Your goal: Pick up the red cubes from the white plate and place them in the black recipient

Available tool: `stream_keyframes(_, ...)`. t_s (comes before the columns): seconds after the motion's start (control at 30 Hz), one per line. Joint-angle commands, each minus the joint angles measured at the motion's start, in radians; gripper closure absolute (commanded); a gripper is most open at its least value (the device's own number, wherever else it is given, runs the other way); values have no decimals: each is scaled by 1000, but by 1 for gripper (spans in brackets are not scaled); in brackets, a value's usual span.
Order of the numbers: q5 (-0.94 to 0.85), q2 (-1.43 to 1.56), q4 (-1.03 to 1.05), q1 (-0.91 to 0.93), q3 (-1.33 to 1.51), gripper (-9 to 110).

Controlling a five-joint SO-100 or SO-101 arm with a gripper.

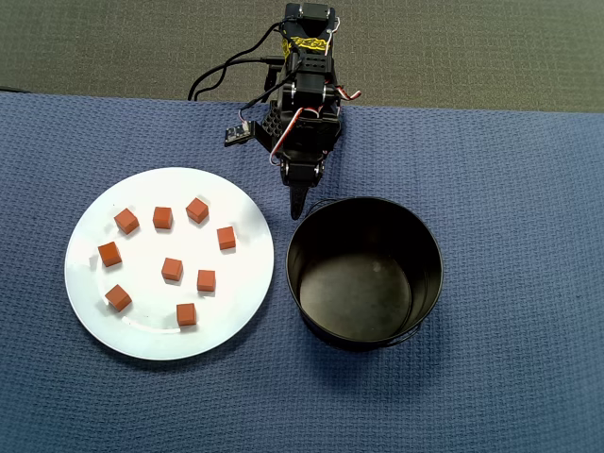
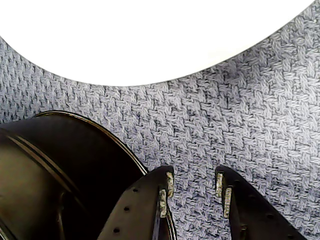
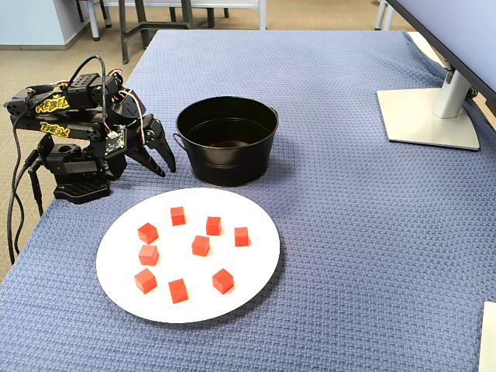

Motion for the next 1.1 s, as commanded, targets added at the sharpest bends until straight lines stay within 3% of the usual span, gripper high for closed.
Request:
stream_keyframes(0.0,-129,-5,-17,117,-77,102)
stream_keyframes(0.5,-160,-37,-15,161,-150,101)
stream_keyframes(0.63,-233,-83,29,227,-273,90)
stream_keyframes(0.87,-288,-196,23,279,-367,86)
stream_keyframes(1.07,-442,-509,15,302,-506,80)
